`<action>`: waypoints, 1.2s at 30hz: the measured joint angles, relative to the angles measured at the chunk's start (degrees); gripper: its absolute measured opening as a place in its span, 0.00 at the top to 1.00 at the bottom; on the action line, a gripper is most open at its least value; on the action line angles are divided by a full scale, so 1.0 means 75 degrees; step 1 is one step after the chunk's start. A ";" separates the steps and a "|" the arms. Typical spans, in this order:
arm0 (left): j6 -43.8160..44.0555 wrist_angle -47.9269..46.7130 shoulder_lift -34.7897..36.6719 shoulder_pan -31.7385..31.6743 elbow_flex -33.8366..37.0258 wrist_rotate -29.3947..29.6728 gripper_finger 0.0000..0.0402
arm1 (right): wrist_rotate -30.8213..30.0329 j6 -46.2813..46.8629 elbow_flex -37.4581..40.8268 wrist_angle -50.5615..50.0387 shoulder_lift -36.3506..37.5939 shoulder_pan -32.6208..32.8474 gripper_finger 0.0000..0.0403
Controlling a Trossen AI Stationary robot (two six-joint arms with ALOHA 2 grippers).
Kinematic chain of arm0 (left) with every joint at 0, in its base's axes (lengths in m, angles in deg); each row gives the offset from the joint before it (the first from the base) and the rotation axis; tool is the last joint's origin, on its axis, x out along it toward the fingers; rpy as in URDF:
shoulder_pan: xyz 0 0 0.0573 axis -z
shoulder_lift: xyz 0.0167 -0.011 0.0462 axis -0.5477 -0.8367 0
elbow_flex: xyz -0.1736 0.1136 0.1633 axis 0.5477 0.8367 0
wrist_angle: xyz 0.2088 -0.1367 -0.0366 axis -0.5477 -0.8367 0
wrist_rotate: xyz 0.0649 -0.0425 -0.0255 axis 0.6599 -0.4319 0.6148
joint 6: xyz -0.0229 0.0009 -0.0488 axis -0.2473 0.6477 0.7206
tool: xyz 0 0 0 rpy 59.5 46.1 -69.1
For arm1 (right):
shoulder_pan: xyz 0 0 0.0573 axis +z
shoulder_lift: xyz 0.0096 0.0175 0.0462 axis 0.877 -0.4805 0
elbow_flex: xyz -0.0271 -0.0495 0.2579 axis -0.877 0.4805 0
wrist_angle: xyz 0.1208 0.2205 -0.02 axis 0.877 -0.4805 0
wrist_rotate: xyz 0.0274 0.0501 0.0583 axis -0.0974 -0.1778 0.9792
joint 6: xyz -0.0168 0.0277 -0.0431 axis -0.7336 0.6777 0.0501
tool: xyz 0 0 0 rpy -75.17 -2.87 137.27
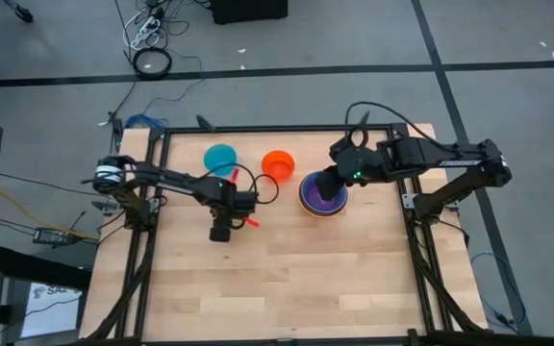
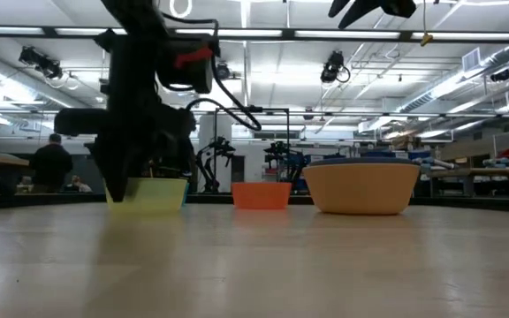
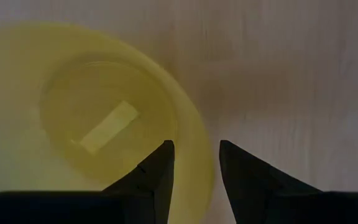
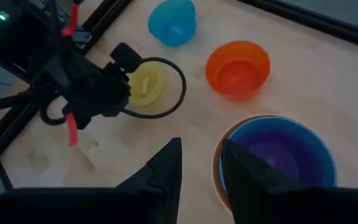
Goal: Nest bowls inside each other
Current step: Stack the yellow bowl on the top of the purple bowl
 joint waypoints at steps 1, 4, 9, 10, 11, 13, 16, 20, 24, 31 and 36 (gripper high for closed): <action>0.0003 0.0040 -0.0072 0.0000 0.0000 -0.0046 0.66 | 0.0002 0.0005 0.0000 -0.0001 0.0007 0.0000 0.75; 0.0002 0.0172 -0.0162 0.0000 0.0000 -0.0238 0.71 | 0.0047 0.0017 0.0000 -0.0002 0.0050 0.0003 0.75; -0.0017 0.0210 -0.0066 -0.0038 -0.0117 -0.0835 0.95 | 0.0057 0.0018 0.0000 -0.0001 0.0064 0.0003 0.75; -0.0021 0.0228 -0.0003 -0.0044 -0.0189 -0.0915 0.97 | 0.0057 0.0015 0.0000 -0.0004 0.0064 0.0003 0.75; -0.0024 0.0242 0.0063 -0.0044 -0.0283 -0.0939 0.97 | 0.0057 0.0013 0.0000 -0.0006 0.0064 0.0003 0.75; -0.0049 0.0196 0.0196 -0.0044 -0.0488 -0.0943 0.98 | 0.0057 0.0011 0.0000 -0.0032 0.0064 0.0003 0.75; -0.0236 0.0002 0.0512 -0.0044 -0.1100 -0.0961 0.99 | 0.0057 0.0005 0.0000 -0.0044 0.0064 0.0003 0.75; -0.0561 -0.0460 0.0751 -0.0044 -0.2393 -0.0961 0.99 | 0.0008 -0.0021 0.0000 -0.0044 0.0064 0.0004 0.75; -0.1147 -0.0233 0.0680 -0.0149 -0.3829 -0.0961 0.99 | -0.0080 0.0011 0.0000 -0.0041 0.0199 0.0045 0.75; -0.1026 0.0725 -0.0574 -0.0828 -0.5737 -0.1744 1.00 | -0.0657 0.0546 0.0000 0.0066 0.0942 0.0544 0.75; -0.0513 0.0662 -0.2027 -0.0990 -0.7083 -0.2362 1.00 | -0.1301 0.0967 0.0000 0.0161 0.1558 0.1103 0.75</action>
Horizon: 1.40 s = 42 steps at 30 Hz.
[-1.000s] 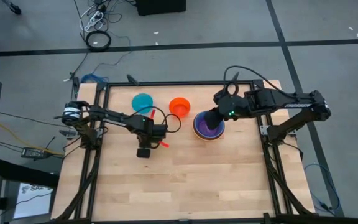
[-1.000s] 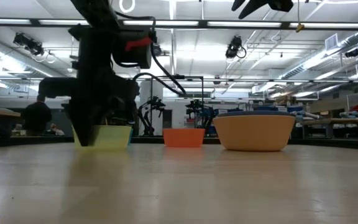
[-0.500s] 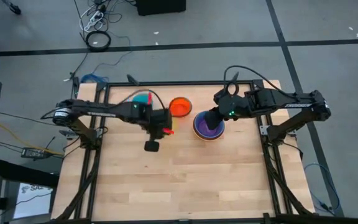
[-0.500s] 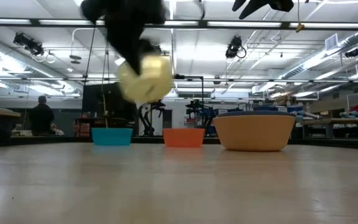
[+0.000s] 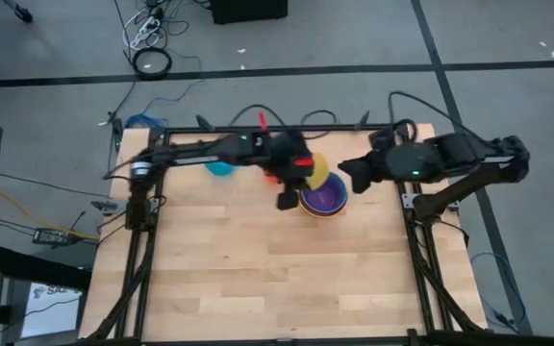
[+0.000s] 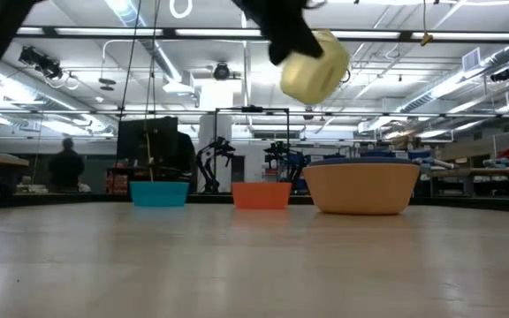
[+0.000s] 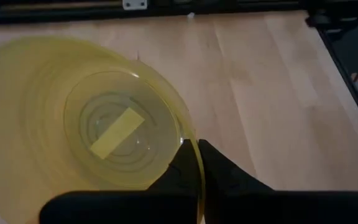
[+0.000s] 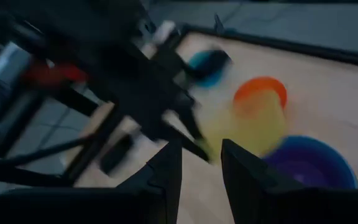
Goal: Nest bowls inside each other
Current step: Stack the yellow bowl on the top of the purple bowl, then stack the orange bowl on the top of the yellow bowl
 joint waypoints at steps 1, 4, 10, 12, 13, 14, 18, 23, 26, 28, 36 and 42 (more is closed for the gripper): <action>0.0076 0.0006 -0.0280 -0.0003 -0.0237 -0.0008 1.00 | -0.0158 0.0068 0.0000 0.0008 0.0096 0.0101 0.75; 0.0279 -0.0141 -0.0985 -0.0004 -0.0817 -0.0085 1.00 | -0.0382 0.0177 0.0000 0.0012 0.0309 0.0265 0.75; 0.1081 -0.0520 -0.1855 -0.0006 -0.1080 -0.0540 0.98 | -0.0416 0.0210 0.0000 0.0012 0.0398 0.0319 0.75; 0.1199 -0.0502 -0.1989 -0.0005 -0.1080 -0.0807 0.95 | -0.0419 0.0178 0.0000 0.0014 0.0386 0.0319 0.75; 0.1267 -0.0482 -0.2028 -0.0006 -0.1081 -0.0869 0.94 | -0.0416 0.0173 0.0000 0.0008 0.0380 0.0319 0.75; 0.1335 -0.0459 -0.2043 -0.0004 -0.1083 -0.0881 0.92 | -0.0416 0.0148 0.0000 0.0009 0.0373 0.0319 0.75; 0.1512 -0.0332 -0.2051 -0.0004 -0.1089 -0.0901 0.87 | -0.0414 0.0095 0.0000 -0.0010 0.0330 0.0319 0.75; 0.1824 -0.0336 -0.2029 -0.0041 -0.1348 -0.0919 0.82 | -0.0414 0.0066 0.0000 -0.0038 0.0301 0.0319 0.75; 0.1853 -0.0450 -0.2016 -0.0085 -0.1578 -0.0942 0.80 | -0.0414 0.0061 0.0000 -0.0044 0.0301 0.0319 0.75; 0.1691 -0.0794 -0.2016 -0.0127 -0.1793 -0.0941 0.80 | -0.0414 0.0060 0.0000 -0.0054 0.0301 0.0319 0.75; -0.1305 -0.4089 -0.1981 -0.0690 -0.2744 0.0597 0.79 | -0.0414 0.0085 0.0000 -0.0249 0.0301 0.0319 0.75; -0.2095 -0.4942 -0.1988 -0.1492 -0.2356 0.0397 0.79 | -0.0411 0.0092 0.0000 -0.0272 0.0301 0.0319 0.75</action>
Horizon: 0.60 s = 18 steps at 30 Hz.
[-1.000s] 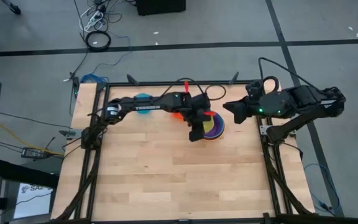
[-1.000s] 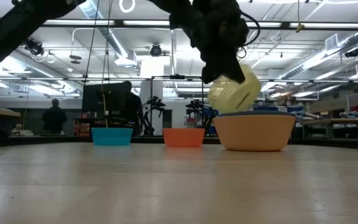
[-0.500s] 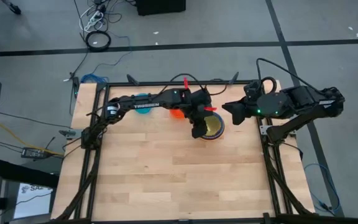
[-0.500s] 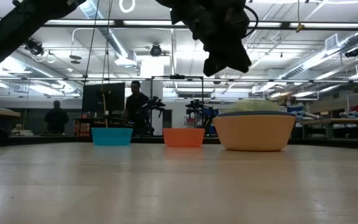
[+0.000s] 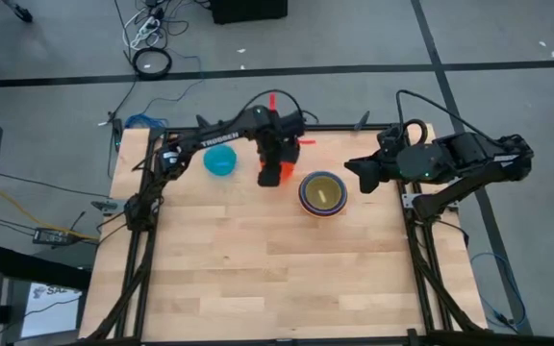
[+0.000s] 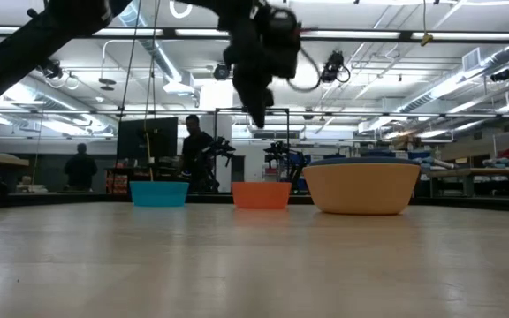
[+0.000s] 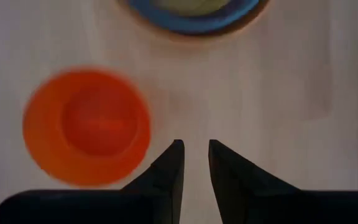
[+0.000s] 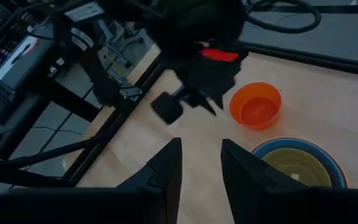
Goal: Nest bowls inside each other
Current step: Stack the orange bowl on the top of the yellow bowl
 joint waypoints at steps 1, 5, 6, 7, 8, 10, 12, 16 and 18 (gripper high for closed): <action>0.0061 -0.0038 -0.0005 -0.0120 0.0117 0.0031 0.79 | 0.0000 0.0002 0.0000 0.0000 -0.0001 0.0000 0.75; 0.0232 0.0279 0.0010 -0.0476 0.0706 0.0291 0.79 | 0.0029 0.0006 0.0000 0.0004 -0.0003 0.0000 0.75; 0.0337 0.0315 0.0002 -0.0533 0.0865 0.0316 0.79 | 0.0029 0.0006 0.0000 0.0004 -0.0003 0.0000 0.75; 0.0385 0.0379 -0.0011 -0.0565 0.1012 0.0286 0.79 | 0.0031 0.0001 0.0000 0.0004 -0.0003 0.0000 0.75; 0.0392 0.0426 -0.0013 -0.0579 0.1145 0.0186 0.79 | 0.0032 -0.0002 0.0000 0.0001 -0.0003 0.0000 0.75; 0.0382 0.0360 -0.0013 -0.0599 0.1333 -0.0020 0.78 | 0.0029 -0.0003 0.0000 -0.0010 -0.0003 0.0000 0.75; 0.0375 0.0409 -0.0013 -0.0597 0.1487 -0.0132 0.75 | 0.0029 -0.0021 0.0000 -0.0058 -0.0003 0.0000 0.75; 0.0482 0.0634 -0.0013 -0.0602 0.1636 -0.0173 0.68 | 0.0029 -0.0136 0.0000 -0.0057 -0.0003 -0.0003 0.75; 0.0549 0.0684 -0.0026 -0.0602 0.1640 -0.0170 0.63 | 0.0029 -0.0149 0.0000 -0.0060 -0.0003 -0.0042 0.75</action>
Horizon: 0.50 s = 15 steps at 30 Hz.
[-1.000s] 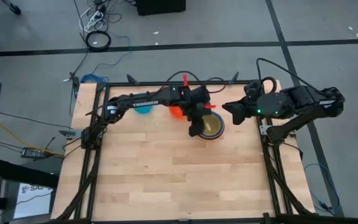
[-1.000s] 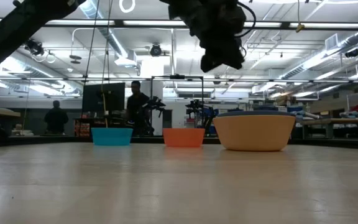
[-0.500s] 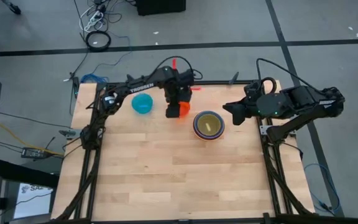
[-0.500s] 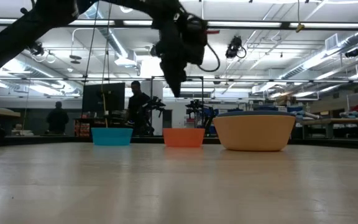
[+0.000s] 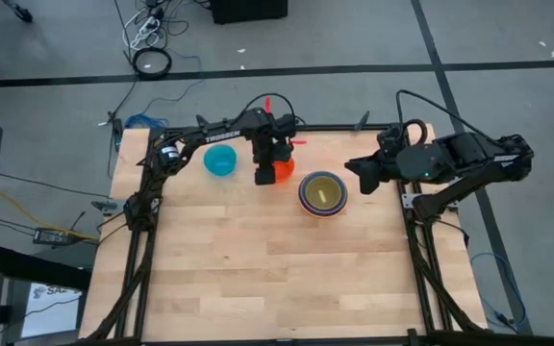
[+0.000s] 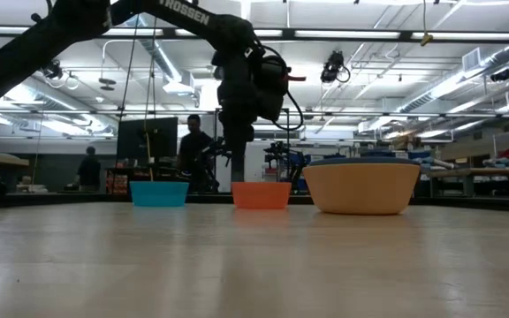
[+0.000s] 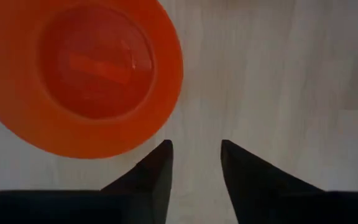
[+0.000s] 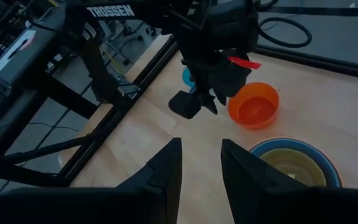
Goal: Nest bowls inside each other
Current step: Stack the orange bowl on the top of the yellow bowl
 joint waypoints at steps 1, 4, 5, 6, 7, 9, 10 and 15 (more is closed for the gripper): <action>-0.0005 0.0096 -0.0004 0.0000 0.0000 0.0024 0.61 | 0.0002 -0.0024 0.0000 0.0000 0.0000 -0.0015 0.75; -0.0221 0.0300 -0.0007 -0.0003 0.0000 0.0170 0.55 | 0.0000 -0.0043 0.0000 -0.0001 0.0000 -0.0039 0.75; -0.0449 0.0438 -0.0007 -0.0003 0.0000 0.0175 0.54 | 0.0000 -0.0046 0.0000 0.0000 0.0000 -0.0039 0.75; -0.0720 0.0545 -0.0007 -0.0003 0.0000 0.0177 0.53 | 0.0000 -0.0046 0.0000 -0.0003 0.0000 -0.0039 0.75; -0.1062 0.0617 -0.0007 0.0029 0.0000 0.0180 0.52 | 0.0000 -0.0046 0.0000 -0.0003 0.0000 -0.0039 0.75; -0.1654 0.0795 -0.0010 0.0074 0.0000 0.0202 0.52 | 0.0000 -0.0045 0.0000 -0.0003 0.0000 -0.0039 0.75; -0.1852 0.0857 -0.0010 0.0094 0.0000 0.0201 0.52 | 0.0000 -0.0045 0.0000 -0.0003 0.0000 -0.0039 0.75; -0.1961 0.0881 -0.0013 0.0096 0.0000 0.0062 0.53 | -0.0003 -0.0043 0.0000 -0.0006 0.0000 -0.0039 0.75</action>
